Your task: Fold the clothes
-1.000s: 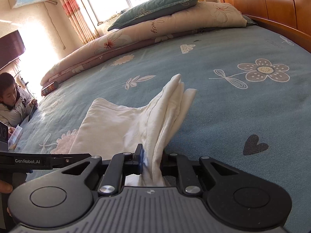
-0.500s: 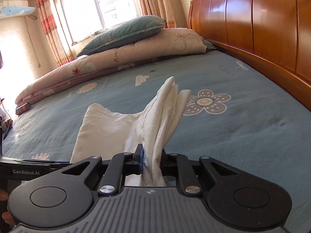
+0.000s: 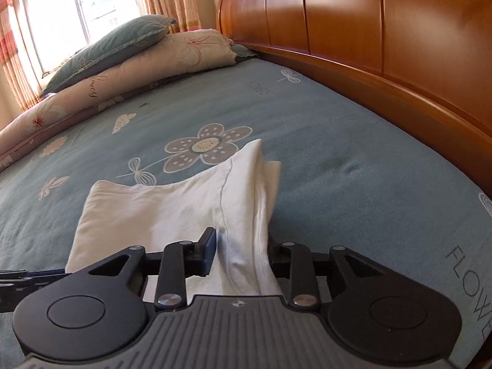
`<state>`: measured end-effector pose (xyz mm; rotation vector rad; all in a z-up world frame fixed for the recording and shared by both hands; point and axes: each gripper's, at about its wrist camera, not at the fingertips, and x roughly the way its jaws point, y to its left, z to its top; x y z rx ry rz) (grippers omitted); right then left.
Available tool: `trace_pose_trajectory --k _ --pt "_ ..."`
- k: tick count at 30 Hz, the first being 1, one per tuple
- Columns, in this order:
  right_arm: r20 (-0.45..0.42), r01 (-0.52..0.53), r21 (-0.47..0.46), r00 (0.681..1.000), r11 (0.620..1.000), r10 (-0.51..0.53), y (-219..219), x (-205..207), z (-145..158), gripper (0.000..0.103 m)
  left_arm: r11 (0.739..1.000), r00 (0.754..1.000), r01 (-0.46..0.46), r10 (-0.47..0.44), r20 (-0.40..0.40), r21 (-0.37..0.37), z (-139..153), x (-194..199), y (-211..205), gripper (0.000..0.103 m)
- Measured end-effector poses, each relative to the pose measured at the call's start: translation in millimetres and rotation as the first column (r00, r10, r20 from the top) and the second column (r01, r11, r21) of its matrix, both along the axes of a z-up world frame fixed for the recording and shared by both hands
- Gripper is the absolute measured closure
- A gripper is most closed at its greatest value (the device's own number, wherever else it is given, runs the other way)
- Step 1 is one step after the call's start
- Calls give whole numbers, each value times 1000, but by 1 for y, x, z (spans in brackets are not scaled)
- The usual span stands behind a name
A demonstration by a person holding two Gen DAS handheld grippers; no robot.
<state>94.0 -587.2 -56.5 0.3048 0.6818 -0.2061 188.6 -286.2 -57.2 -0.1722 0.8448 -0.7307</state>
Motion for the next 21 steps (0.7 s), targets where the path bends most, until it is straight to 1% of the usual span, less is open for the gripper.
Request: trace_pose_trajectory --k 3,5,6,7,8,10,11,12,14,15,17,18,19,20,21 --pt "15 70 0 997 998 -70 -12 -14 -4 57 1000 999 -16 15 52 20 10 1 8 66" --pt "50 81 15 995 997 -81 -17 -26 -1 57 1000 996 4 -5 84 18 16 6 4 62" --pt "72 66 26 995 997 -68 -15 -30 1 57 1000 995 15 -16 99 17 19 8 1 60" --pt "94 51 37 994 998 -54 -14 -34 4 57 999 994 33 -37 103 33 15 8 -4 58" --pt "112 25 48 993 999 -30 -12 -36 6 57 997 993 53 -58 105 51 11 8 -10 54" --pt "144 -46 73 989 996 35 -6 -36 9 53 992 989 92 -101 107 87 2 8 -22 50" --pt "148 -77 87 987 993 64 -4 -35 8 53 988 987 112 -123 107 104 -2 7 -27 47" --pt "134 -93 98 988 991 79 -2 -33 3 53 984 984 131 -144 107 122 -6 7 -33 47" --pt "82 -73 96 994 993 65 -4 -28 -11 53 973 977 169 -187 107 158 -15 7 -45 46" --pt "62 -60 98 997 993 54 -7 -26 -19 53 970 976 170 -191 108 171 -19 6 -45 46" --pt "64 -37 127 998 991 29 -16 -28 -28 61 969 974 174 -196 115 175 -18 0 -40 46" --pt "67 -23 137 998 990 13 -19 -31 -27 62 967 974 174 -197 112 185 -14 -2 -39 45" --pt "72 -11 132 997 991 1 -18 -35 -22 59 966 973 174 -198 117 189 -7 -6 -37 44" --pt "80 -2 119 997 993 -8 -16 -39 -16 59 967 970 182 -207 131 178 -2 -10 -35 41" --pt "97 -10 122 995 993 -2 -13 -45 -10 58 964 962 213 -236 140 158 3 -16 -35 34"
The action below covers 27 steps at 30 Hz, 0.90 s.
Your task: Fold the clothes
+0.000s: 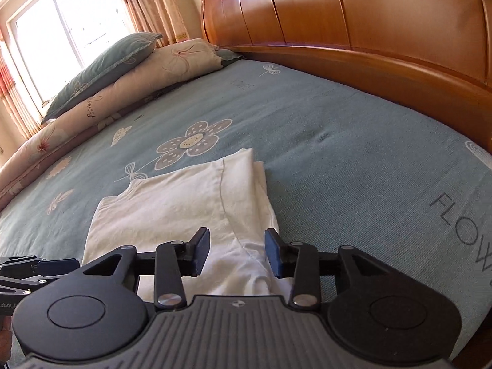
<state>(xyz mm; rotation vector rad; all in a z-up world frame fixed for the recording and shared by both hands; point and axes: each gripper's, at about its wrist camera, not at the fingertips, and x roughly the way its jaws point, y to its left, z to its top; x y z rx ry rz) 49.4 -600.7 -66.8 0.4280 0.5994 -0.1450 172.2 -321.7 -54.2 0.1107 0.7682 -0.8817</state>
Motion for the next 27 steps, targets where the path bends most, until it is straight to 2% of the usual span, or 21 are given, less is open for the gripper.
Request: trace_pose_trajectory --k 2,4,6,8,10,11,13,14,17,19,22,27 --pt "43 -40 31 998 999 39 5 -12 7 58 996 997 70 -70 10 -45 10 -12 0 26" --pt "34 -88 55 996 995 86 10 -15 3 57 988 990 144 -144 -5 -50 8 -23 -6 24" --pt "-31 -76 43 997 996 77 10 -14 -9 57 989 987 151 -151 -52 -10 -4 -26 -13 24" --pt "-29 -50 84 998 995 52 3 -18 -18 63 987 983 155 -152 -100 33 -16 -28 -20 24" --pt "-13 -17 113 1000 994 18 1 -24 -13 63 990 986 136 -131 -104 39 -12 -29 -11 24" --pt "-5 -6 95 1000 995 6 4 -28 -6 62 991 987 125 -120 -104 41 -9 -29 -7 24" --pt "12 -16 47 1000 999 16 12 -36 4 49 994 990 104 -99 -105 46 -4 -30 2 24" --pt "-3 -22 25 1000 999 22 14 -36 3 48 994 991 93 -88 -105 48 -2 -30 7 23" --pt "-77 4 -2 997 1000 -4 13 -36 -6 51 997 993 61 -55 -106 55 5 -31 21 21" --pt "-59 8 9 998 1000 -7 18 -42 -2 50 997 995 22 -14 -96 77 6 -33 34 21" --pt "-23 -59 -2 998 998 58 41 -46 9 45 992 995 -53 63 -82 111 2 -35 56 17" --pt "-91 -159 -123 985 980 149 93 -26 2 42 981 983 -149 161 -92 127 -4 -43 86 16"
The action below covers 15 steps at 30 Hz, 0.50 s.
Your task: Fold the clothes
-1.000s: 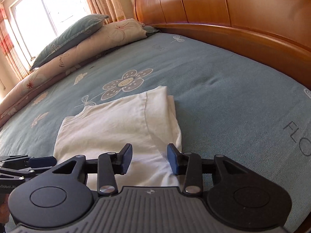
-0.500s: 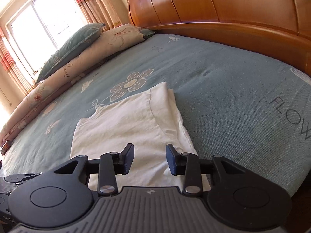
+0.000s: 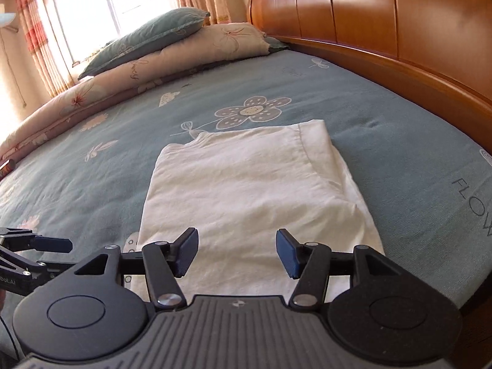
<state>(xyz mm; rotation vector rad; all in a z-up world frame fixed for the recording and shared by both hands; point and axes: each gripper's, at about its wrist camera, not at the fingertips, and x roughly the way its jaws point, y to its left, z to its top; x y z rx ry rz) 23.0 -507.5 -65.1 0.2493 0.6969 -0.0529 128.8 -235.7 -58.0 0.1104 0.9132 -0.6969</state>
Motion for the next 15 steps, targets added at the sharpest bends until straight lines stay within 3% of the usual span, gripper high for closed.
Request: trace_pose_trajectory --k 3,5,10,15 --pt "-48 -22 -104 999 994 18 24 13 -13 33 1000 1000 -21 21 14 6 0 -11 14 16" --pt "-71 -21 -163 997 986 9 36 18 -11 33 1000 999 -28 27 26 8 0 -13 19 15" --pt "18 -40 -164 999 986 44 46 32 18 32 999 998 -45 44 55 12 0 -19 31 12" --pt "-72 -35 -163 997 986 24 45 63 -7 30 998 995 -62 60 84 16 1 -25 43 12"
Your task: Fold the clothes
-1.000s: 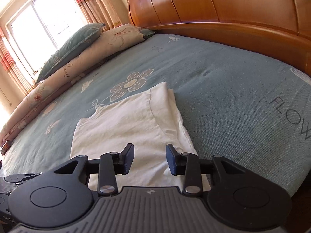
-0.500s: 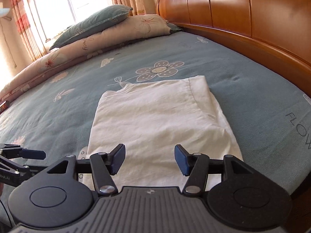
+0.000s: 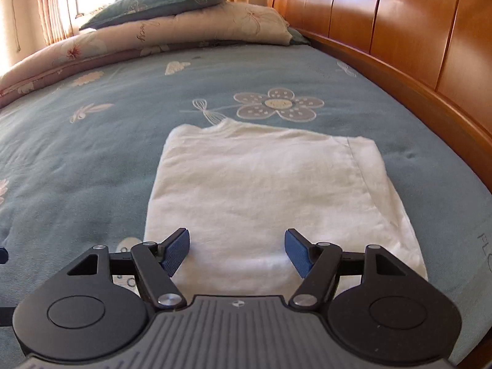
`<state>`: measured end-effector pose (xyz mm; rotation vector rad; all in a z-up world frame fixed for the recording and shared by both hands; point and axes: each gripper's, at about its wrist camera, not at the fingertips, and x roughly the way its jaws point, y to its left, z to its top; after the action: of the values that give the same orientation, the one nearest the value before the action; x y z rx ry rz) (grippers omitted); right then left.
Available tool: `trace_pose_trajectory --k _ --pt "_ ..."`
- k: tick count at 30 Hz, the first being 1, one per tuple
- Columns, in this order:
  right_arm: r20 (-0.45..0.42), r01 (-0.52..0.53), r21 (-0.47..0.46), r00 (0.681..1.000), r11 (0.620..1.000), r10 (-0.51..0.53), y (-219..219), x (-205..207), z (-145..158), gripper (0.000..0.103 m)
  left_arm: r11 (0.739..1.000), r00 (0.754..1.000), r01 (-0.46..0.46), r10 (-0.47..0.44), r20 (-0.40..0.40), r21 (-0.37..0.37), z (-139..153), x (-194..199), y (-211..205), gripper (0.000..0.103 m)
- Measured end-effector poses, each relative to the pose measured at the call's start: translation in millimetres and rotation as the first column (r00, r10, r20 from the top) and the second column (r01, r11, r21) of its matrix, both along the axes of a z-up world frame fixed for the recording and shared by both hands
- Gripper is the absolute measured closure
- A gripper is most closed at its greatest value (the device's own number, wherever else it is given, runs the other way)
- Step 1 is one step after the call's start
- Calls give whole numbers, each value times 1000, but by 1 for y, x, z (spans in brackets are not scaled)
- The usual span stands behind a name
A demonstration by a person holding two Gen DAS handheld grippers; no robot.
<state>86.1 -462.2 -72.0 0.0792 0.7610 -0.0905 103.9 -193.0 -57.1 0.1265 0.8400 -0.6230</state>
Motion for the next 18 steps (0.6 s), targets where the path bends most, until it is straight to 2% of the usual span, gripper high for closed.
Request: trace_pose_trajectory --k 3,6,8,12,15,18 --pt "49 -4 12 999 1000 3 1 3 13 30 1000 999 -9 8 33 27 -2 -1 4 9" --pt "82 31 -6 996 999 -31 -1 27 27 30 998 998 -17 13 58 63 -5 2 2 9" --pt "70 68 -26 995 997 -66 -4 48 28 30 999 998 -3 0 56 52 -6 3 4 9" --pt "-9 117 -19 993 993 -117 -9 75 5 29 999 998 -8 6 65 34 -5 4 14 9" --pt "20 110 -21 994 994 -109 -8 74 -1 26 1000 998 -17 17 55 8 -5 9 21 9" --pt "56 134 6 989 991 -134 -18 74 12 26 1000 998 -24 24 57 5 -7 12 23 9"
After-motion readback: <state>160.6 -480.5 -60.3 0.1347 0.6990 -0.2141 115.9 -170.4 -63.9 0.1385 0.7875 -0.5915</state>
